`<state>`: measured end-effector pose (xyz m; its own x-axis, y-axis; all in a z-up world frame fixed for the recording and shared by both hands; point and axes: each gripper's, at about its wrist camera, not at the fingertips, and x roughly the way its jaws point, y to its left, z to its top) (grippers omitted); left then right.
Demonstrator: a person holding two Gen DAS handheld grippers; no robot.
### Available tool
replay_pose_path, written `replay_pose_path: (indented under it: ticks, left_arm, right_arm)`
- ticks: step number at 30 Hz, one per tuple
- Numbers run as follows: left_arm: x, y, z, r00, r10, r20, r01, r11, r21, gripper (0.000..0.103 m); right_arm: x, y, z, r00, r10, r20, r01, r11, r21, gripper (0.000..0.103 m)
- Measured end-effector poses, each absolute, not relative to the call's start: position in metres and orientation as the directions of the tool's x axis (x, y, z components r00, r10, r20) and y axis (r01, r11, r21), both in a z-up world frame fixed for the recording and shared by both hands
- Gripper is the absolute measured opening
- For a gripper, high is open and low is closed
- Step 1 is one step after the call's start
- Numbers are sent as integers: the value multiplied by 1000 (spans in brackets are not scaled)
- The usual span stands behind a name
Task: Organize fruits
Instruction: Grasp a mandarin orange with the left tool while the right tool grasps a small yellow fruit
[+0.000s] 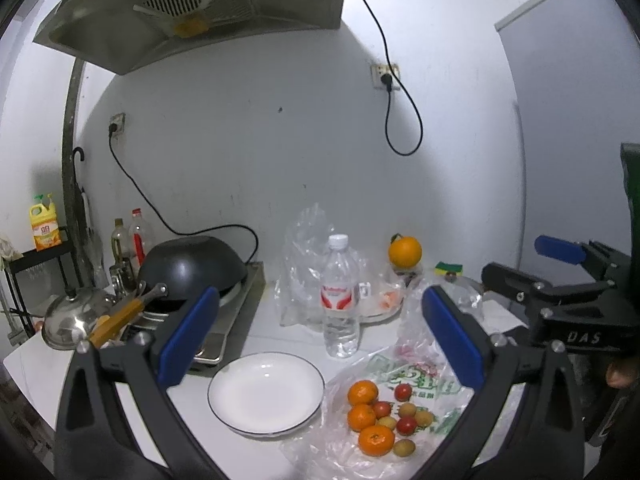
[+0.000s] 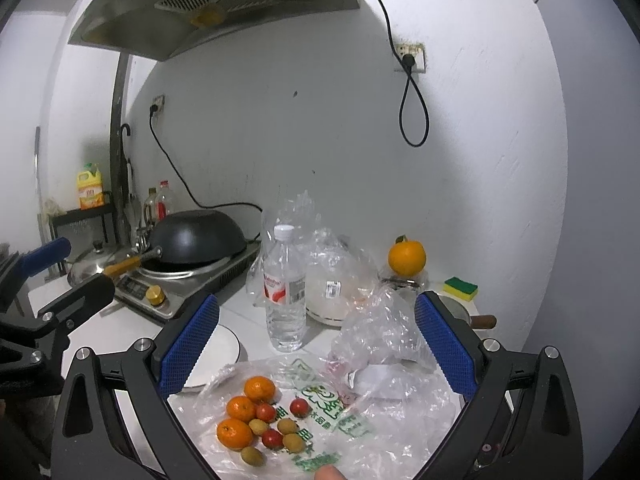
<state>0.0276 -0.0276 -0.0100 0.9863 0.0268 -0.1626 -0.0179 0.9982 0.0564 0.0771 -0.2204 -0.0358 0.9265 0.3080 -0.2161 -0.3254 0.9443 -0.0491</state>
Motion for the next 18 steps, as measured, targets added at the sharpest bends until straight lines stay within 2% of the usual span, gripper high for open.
replay_pose_path:
  ticks: [5, 11, 14, 15, 17, 18]
  left_arm:
    - [43, -37, -28, 975, 26, -219, -9, 997, 83, 102]
    - [65, -57, -70, 932, 3, -363, 53, 988, 145, 101]
    - [75, -67, -92, 904, -15, -427, 93, 982, 164, 101]
    - [78, -71, -100, 891, -21, -453, 109, 980, 168, 101]
    - [83, -78, -115, 872, -38, -487, 141, 974, 177, 100]
    - [85, -81, -120, 865, -44, -500, 154, 971, 181, 100]
  right_arm:
    - [90, -226, -49, 917, 299, -265, -326, 944, -59, 100]
    - [100, -239, -76, 898, 273, -344, -313, 947, -67, 100]
    - [104, -247, -100, 872, 263, -412, -315, 947, -62, 99]
    - [105, -248, -106, 865, 261, -429, -317, 946, -62, 97]
    - [107, -250, -119, 845, 257, -469, -323, 944, -65, 83]
    - [108, -251, -127, 834, 253, -490, -324, 944, -66, 79]
